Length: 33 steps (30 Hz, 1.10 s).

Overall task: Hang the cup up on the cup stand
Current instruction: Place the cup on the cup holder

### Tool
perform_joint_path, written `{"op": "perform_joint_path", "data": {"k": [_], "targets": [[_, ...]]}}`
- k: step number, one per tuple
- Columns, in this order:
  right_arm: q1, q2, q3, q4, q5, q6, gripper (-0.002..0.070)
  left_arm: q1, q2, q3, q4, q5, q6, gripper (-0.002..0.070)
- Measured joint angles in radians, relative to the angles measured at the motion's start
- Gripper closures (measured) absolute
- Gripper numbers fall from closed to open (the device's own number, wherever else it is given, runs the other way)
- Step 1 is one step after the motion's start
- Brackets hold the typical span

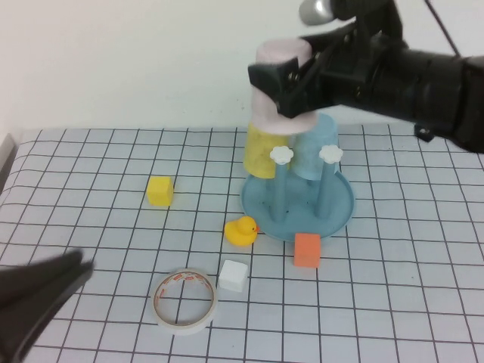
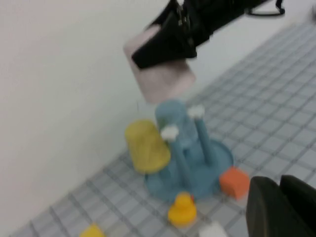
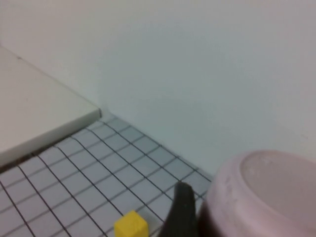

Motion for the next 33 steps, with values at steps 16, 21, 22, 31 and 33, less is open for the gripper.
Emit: {"op": "perform_joint_path", "data": {"k": [16, 21, 22, 31, 33], "targets": [[0.000, 0.128, 0.000, 0.012, -0.139, -0.013, 0.0086, 0.039, -0.284, 0.000, 0.505, 0.427, -0.589, 0.0675], [0.000, 0.172, -0.025, 0.015, -0.146, -0.013, 0.0086, 0.039, -0.314, 0.000, 0.505, 0.487, -0.598, 0.0675], [0.000, 0.181, -0.038, 0.016, -0.146, -0.013, 0.0086, 0.039, -0.314, 0.000, 0.505, 0.492, -0.598, 0.0675], [0.000, 0.229, -0.099, 0.017, -0.149, -0.013, 0.0087, 0.039, -0.314, 0.000, 0.509, 0.502, -0.598, 0.0675], [0.000, 0.236, -0.099, 0.017, -0.149, -0.013, 0.0087, 0.039, -0.314, 0.000, 0.512, 0.502, -0.598, 0.0675]]}}
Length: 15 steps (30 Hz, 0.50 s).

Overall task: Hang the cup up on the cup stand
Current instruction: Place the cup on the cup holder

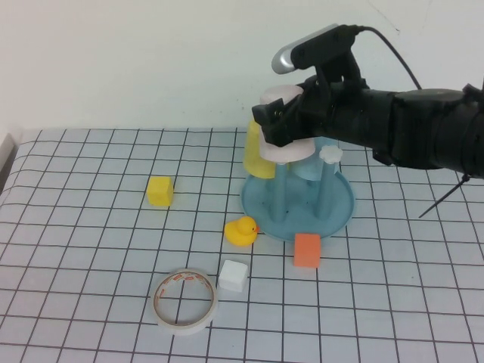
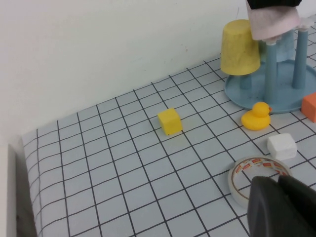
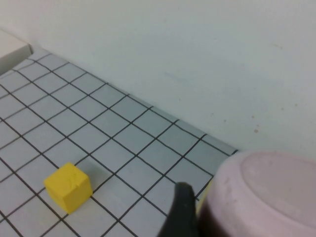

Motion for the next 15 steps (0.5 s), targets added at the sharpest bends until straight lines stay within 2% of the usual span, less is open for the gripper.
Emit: {"op": "perform_joint_path", "data": {"k": [10, 15], "targets": [[0.000, 0.029, 0.000, 0.002, 0.000, 0.000, 0.0087, 0.000, 0.000, 0.000, 0.018, 0.000, 0.000, 0.0675], [0.000, 0.029, -0.001, 0.002, -0.019, 0.018, 0.0034, 0.000, 0.000, 0.000, 0.018, 0.000, 0.004, 0.0675]]}}
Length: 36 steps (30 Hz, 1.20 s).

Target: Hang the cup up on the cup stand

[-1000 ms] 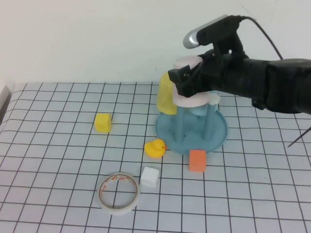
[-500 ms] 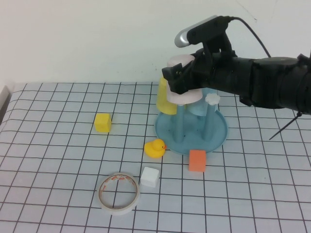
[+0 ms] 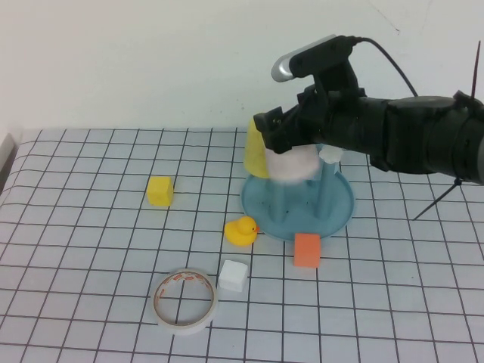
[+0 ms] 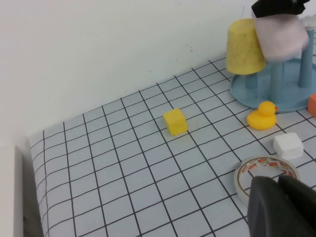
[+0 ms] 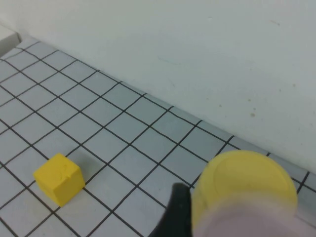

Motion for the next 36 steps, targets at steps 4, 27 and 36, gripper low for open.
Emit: {"op": "perform_joint_path", "data": {"k": [4, 27, 36], "targets": [[0.000, -0.006, 0.000, 0.000, -0.006, 0.024, 0.0023, 0.000, 0.000, 0.000, 0.000, 0.000, 0.000, 0.0675], [0.000, -0.823, 0.454, 0.000, 0.055, 0.268, 0.0668, 0.000, -0.008, 0.310, 0.058, -0.457, -0.091, 0.0675], [0.000, -1.259, 0.745, 0.000, 0.057, 0.177, 0.0671, 0.000, -0.008, 0.326, 0.106, -0.485, -0.091, 0.0675]]}}
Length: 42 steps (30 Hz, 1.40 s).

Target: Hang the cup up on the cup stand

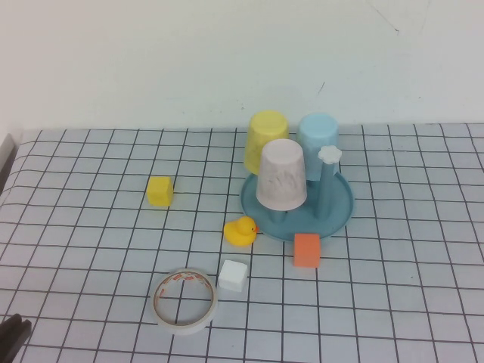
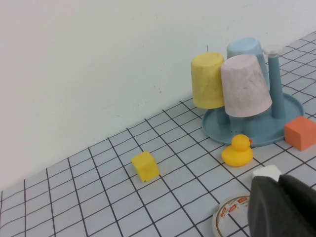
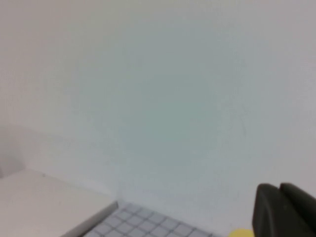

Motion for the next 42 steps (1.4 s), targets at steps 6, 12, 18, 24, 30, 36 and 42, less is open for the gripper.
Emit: {"op": "perform_joint_path", "data": {"k": [6, 12, 18, 24, 30, 36, 42], "targets": [[0.000, -0.224, 0.101, 0.000, -0.012, -0.011, 0.0671, 0.000, 0.000, 0.002, 0.001, -0.001, 0.000, 0.0675], [0.000, -0.335, 0.164, 0.000, -0.095, -0.013, 0.0673, 0.000, 0.000, 0.002, 0.002, -0.001, -0.002, 0.0675], [0.000, -0.346, 0.217, 0.001, -0.171, -0.013, 0.0673, 0.000, 0.000, 0.002, 0.004, -0.001, -0.002, 0.0675], [0.000, -0.346, 0.289, 0.002, -0.184, -0.013, 0.0674, 0.000, 0.000, 0.003, 0.004, -0.001, -0.002, 0.0675], [0.000, -0.346, 0.379, 0.009, -0.220, -0.013, 0.0674, 0.000, 0.000, 0.003, 0.004, -0.001, -0.002, 0.0675], [0.000, -0.346, 0.406, 0.013, -0.222, -0.065, 0.0674, 0.000, 0.000, 0.003, 0.004, -0.001, -0.002, 0.0675], [0.000, -0.349, 0.429, 0.011, -0.221, -0.088, 0.0674, 0.000, 0.000, 0.003, 0.004, -0.001, -0.002, 0.0675]]}}
